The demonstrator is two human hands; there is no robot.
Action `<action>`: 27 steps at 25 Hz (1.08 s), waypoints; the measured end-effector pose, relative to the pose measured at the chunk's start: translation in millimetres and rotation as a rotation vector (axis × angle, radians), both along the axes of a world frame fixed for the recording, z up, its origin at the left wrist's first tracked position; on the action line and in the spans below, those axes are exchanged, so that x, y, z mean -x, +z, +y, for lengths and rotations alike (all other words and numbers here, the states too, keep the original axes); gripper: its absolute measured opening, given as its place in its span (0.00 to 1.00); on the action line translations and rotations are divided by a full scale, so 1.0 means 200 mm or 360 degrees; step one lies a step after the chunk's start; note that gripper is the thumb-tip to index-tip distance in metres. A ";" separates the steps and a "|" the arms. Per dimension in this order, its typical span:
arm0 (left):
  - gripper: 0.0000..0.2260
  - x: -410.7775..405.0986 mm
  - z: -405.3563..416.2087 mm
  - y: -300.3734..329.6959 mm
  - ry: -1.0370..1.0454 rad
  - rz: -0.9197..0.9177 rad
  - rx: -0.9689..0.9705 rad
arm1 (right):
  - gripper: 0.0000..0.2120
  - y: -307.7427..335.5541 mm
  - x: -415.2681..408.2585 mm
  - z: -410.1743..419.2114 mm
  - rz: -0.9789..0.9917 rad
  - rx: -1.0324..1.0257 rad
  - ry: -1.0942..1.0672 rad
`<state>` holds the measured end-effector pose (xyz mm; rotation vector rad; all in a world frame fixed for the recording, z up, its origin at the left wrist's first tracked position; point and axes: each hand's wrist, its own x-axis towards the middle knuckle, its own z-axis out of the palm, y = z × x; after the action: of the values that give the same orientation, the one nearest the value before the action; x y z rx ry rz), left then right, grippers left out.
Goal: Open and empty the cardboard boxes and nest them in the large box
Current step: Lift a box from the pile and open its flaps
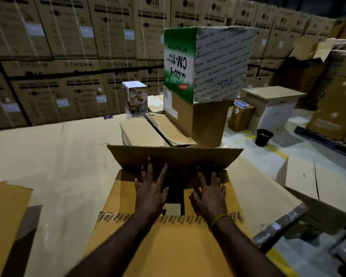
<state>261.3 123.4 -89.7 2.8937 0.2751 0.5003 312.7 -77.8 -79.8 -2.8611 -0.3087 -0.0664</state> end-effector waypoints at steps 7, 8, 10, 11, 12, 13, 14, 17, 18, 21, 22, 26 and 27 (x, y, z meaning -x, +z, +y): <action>0.37 -0.20 0.10 -0.06 0.0120 0.0245 -0.0013 | 0.45 -0.05 -0.25 0.01 0.0007 0.0201 0.0089; 0.36 -0.21 0.11 -0.07 0.0136 0.0310 -0.0028 | 0.45 -0.06 -0.27 0.02 0.0019 0.0250 0.0100; 0.33 -0.22 0.11 -0.09 0.0147 0.0397 -0.0061 | 0.44 -0.09 -0.29 0.03 0.0009 0.0294 0.0109; 0.33 -0.23 0.11 -0.08 0.0149 0.0421 -0.0049 | 0.43 -0.09 -0.30 0.03 0.0011 0.0295 0.0103; 0.32 -0.23 0.11 -0.07 0.0147 0.0436 -0.0025 | 0.43 -0.09 -0.30 0.04 0.0021 0.0290 0.0098; 0.32 -0.23 0.11 -0.06 0.0144 0.0445 0.0010 | 0.42 -0.08 -0.30 0.04 0.0044 0.0281 0.0095; 0.32 -0.23 0.12 -0.04 0.0140 0.0458 0.0056 | 0.42 -0.07 -0.31 0.04 0.0072 0.0252 0.0094; 0.31 -0.19 0.11 0.02 0.0114 0.0496 0.0202 | 0.36 -0.01 -0.27 0.03 0.0131 -0.0005 0.0121; 0.31 -0.15 0.10 0.05 0.0096 0.0495 0.0263 | 0.34 0.02 -0.23 0.03 0.0139 -0.0133 0.0139; 0.30 0.00 0.03 0.12 0.0027 0.0495 0.0424 | 0.32 0.10 -0.03 0.05 0.0167 -0.0330 0.0242; 0.30 0.07 0.01 0.14 0.0008 0.0513 0.0457 | 0.33 0.13 0.05 0.05 0.0208 -0.0280 0.0298; 0.34 0.37 -0.02 0.21 -0.0095 0.0819 0.0403 | 0.43 0.19 0.36 0.02 0.0483 0.0235 0.0465; 0.36 0.42 -0.02 0.23 -0.0115 0.0903 0.0324 | 0.45 0.21 0.42 0.02 0.0508 0.0350 0.0471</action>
<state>176.6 119.7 -43.5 2.7649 0.2777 -0.3539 229.6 -73.9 -38.3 -2.9370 -0.7020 0.5036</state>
